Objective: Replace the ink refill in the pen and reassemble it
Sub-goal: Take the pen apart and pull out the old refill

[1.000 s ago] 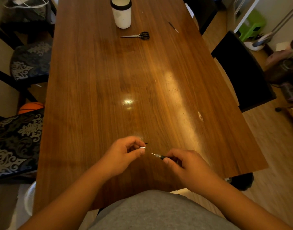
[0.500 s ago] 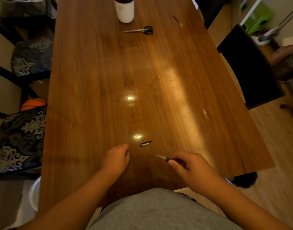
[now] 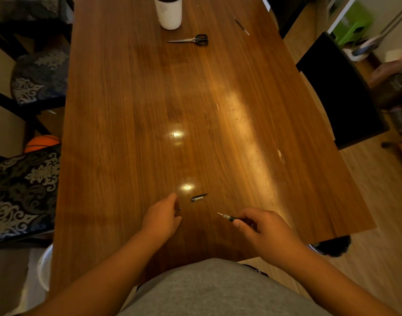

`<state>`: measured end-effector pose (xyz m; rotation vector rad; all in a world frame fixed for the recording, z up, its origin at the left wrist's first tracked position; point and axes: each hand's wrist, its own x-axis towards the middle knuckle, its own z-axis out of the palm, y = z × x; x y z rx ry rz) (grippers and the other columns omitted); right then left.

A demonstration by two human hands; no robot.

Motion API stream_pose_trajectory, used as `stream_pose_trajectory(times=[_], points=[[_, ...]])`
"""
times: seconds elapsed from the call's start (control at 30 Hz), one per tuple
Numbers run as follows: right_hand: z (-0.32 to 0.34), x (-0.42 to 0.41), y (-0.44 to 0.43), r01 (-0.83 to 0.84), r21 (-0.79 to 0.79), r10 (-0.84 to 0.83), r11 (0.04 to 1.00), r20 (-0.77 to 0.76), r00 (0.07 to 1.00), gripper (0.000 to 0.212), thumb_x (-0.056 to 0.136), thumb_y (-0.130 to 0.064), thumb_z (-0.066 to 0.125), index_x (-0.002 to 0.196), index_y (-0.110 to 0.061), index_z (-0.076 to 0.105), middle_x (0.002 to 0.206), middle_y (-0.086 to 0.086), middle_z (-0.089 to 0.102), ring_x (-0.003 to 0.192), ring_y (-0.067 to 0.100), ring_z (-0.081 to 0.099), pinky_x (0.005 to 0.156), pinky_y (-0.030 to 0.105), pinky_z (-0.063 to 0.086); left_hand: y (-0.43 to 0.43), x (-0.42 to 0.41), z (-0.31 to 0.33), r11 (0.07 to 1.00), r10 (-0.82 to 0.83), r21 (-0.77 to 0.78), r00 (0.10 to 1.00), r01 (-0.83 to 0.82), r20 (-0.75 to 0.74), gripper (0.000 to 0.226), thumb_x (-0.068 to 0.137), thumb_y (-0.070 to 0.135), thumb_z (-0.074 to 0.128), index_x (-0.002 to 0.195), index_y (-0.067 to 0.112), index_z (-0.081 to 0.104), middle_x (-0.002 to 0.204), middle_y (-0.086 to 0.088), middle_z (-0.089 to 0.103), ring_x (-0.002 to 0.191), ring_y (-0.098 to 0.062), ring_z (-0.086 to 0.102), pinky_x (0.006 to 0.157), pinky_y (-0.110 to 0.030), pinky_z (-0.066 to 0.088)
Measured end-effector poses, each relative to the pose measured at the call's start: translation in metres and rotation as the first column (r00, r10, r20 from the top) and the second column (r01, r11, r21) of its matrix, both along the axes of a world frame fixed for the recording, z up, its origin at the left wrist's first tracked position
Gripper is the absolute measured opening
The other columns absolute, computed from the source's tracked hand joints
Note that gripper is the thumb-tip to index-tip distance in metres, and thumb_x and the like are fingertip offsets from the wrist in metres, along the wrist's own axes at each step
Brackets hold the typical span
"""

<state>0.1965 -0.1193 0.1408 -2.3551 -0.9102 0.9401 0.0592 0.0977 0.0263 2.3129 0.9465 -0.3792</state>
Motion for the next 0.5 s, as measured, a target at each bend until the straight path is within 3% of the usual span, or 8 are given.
stream_pose_trajectory(times=[0.13,0.2,0.33,0.5], points=[[-0.004,0.002,-0.003,0.006,-0.014,-0.006,1.0,-0.006,1.0,0.014,0.092,-0.044,0.055,0.089,-0.035,0.066,0.069,-0.014,0.058,0.065,-0.003,0.052,0.052,0.015,0.032,0.002,-0.008,0.011,0.999,0.031,-0.008,0.999,-0.031,-0.018,0.029,0.081,0.028,0.072,0.102,0.026,0.053,0.083,0.01,0.057,0.075,-0.009,0.058,0.066,-0.034,0.056],[-0.006,0.001,-0.003,0.01,-0.008,-0.01,1.0,-0.017,1.0,0.014,0.091,-0.043,0.055,0.087,-0.034,0.066,0.067,-0.014,0.057,0.065,-0.003,0.053,0.05,0.015,0.034,-0.002,-0.008,0.022,0.987,0.046,-0.15,0.999,-0.049,-0.021,0.024,0.083,0.028,0.071,0.102,0.027,0.057,0.085,0.01,0.06,0.075,-0.008,0.06,0.064,-0.029,0.055],[-0.008,-0.002,-0.001,0.003,0.023,-0.002,1.0,-0.049,0.999,0.014,0.091,-0.042,0.056,0.085,-0.033,0.065,0.069,-0.012,0.06,0.065,0.0,0.054,0.053,0.015,0.035,-0.019,0.002,0.055,0.771,0.159,-0.63,0.986,-0.093,0.049,0.025,0.08,0.03,0.076,0.102,0.03,0.063,0.092,0.001,0.07,0.08,-0.011,0.068,0.065,-0.024,0.053],[-0.006,-0.004,0.003,0.037,0.109,-0.028,0.993,-0.08,0.996,0.014,0.091,-0.04,0.057,0.085,-0.031,0.065,0.068,-0.009,0.062,0.064,0.006,0.056,0.053,0.019,0.04,-0.041,0.021,0.088,0.584,0.305,-0.812,0.927,0.0,0.22,0.025,0.082,0.016,0.074,0.106,0.019,0.065,0.084,-0.001,0.072,0.076,-0.013,0.068,0.067,-0.022,0.054]])
